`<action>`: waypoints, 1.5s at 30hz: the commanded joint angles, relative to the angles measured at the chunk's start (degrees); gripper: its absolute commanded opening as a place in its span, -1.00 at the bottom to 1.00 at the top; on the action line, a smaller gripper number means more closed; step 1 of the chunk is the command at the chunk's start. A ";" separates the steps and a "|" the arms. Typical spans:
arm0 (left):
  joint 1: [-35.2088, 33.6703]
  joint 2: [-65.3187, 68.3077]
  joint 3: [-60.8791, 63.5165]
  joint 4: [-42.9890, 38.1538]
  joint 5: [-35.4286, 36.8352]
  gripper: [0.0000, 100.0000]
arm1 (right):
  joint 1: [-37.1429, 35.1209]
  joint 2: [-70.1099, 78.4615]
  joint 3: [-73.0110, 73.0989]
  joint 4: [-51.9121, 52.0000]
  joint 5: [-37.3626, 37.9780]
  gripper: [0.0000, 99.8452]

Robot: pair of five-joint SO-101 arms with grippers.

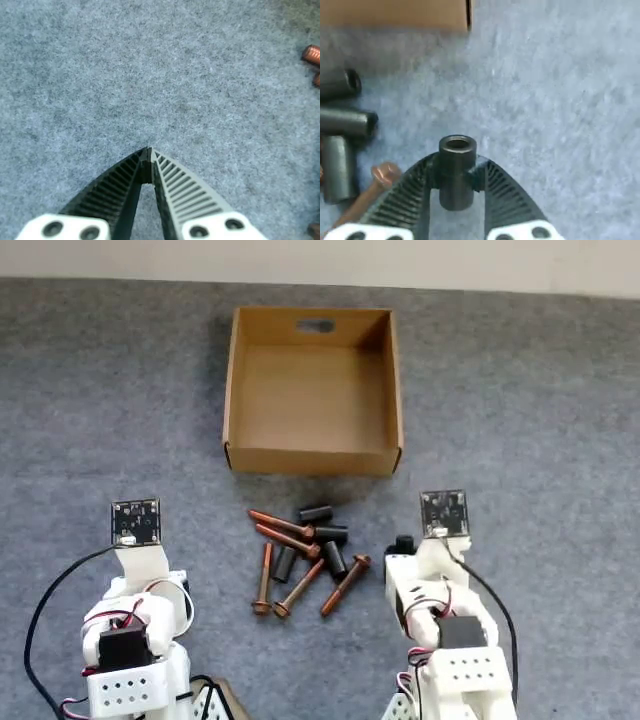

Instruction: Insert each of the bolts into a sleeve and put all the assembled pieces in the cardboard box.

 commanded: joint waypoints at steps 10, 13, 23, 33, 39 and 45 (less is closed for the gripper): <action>3.47 -0.57 0.92 0.18 -0.26 -0.99 | 0.66 -5.67 2.77 -0.75 -0.44 -0.99; 3.74 -0.57 0.92 0.09 -0.09 -0.99 | 0.66 -5.67 2.77 -0.75 -0.44 -0.99; -17.54 -0.66 -9.19 -22.86 -12.13 -0.98 | 0.66 -5.67 2.77 -0.75 -0.44 -0.99; -20.44 -0.40 -27.74 -20.04 -13.36 -0.71 | 0.66 -5.67 2.77 -0.75 -0.44 -0.99; -17.54 8.57 -51.03 -10.02 -10.29 -0.71 | 0.66 -5.67 2.77 -0.75 -0.44 -0.99; -3.12 36.79 -56.40 9.67 -10.20 -0.71 | 0.66 -5.67 2.77 -0.75 -0.44 -0.99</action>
